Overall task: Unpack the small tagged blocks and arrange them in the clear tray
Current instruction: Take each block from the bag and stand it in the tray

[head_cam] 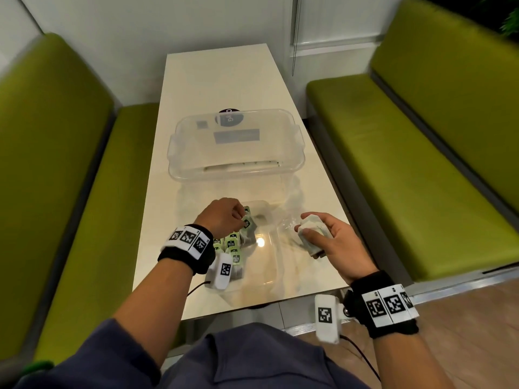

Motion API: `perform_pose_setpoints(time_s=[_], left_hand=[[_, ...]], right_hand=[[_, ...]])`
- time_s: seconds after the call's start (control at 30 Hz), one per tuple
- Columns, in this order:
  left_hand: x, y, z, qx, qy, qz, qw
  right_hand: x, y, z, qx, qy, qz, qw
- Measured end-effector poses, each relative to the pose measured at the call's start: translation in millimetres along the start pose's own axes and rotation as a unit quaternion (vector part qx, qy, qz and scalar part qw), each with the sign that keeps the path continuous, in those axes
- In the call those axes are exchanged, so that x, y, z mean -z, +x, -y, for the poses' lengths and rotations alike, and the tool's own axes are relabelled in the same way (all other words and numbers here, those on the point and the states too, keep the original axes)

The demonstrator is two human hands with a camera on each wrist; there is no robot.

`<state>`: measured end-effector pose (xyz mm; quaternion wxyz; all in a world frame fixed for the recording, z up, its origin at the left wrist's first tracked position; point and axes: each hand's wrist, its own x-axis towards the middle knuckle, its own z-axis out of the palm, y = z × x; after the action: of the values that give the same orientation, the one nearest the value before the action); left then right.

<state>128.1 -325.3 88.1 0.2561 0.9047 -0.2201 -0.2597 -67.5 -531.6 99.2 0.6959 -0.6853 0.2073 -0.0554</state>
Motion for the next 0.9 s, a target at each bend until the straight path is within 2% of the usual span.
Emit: perform_pose_setpoints(time_s=[0.27,0.57,0.77,0.83,0.9], left_hand=[[-34,22,11,-0.008,0.118,0.043,0.992],[-41,29,20,0.0,0.158,0.014,0.987],[-29,19,10,-0.007,0.139,-0.021,0.99],[-19,7,-4,-0.03,0.073,-0.044,0.996],[-11,-10,-23,-0.064,-0.026,-0.025,0.997]], right_hand=[[4,0,-1,-0.002,-0.011,-0.003,1.0],[5,0,-2,-0.005,-0.01,0.001,1.0],[2,-2,4,-0.001,-0.001,0.03,1.0],[0,-3,7,0.001,-0.001,0.032,0.999],[-3,-4,8,0.001,0.0,0.033,0.999]])
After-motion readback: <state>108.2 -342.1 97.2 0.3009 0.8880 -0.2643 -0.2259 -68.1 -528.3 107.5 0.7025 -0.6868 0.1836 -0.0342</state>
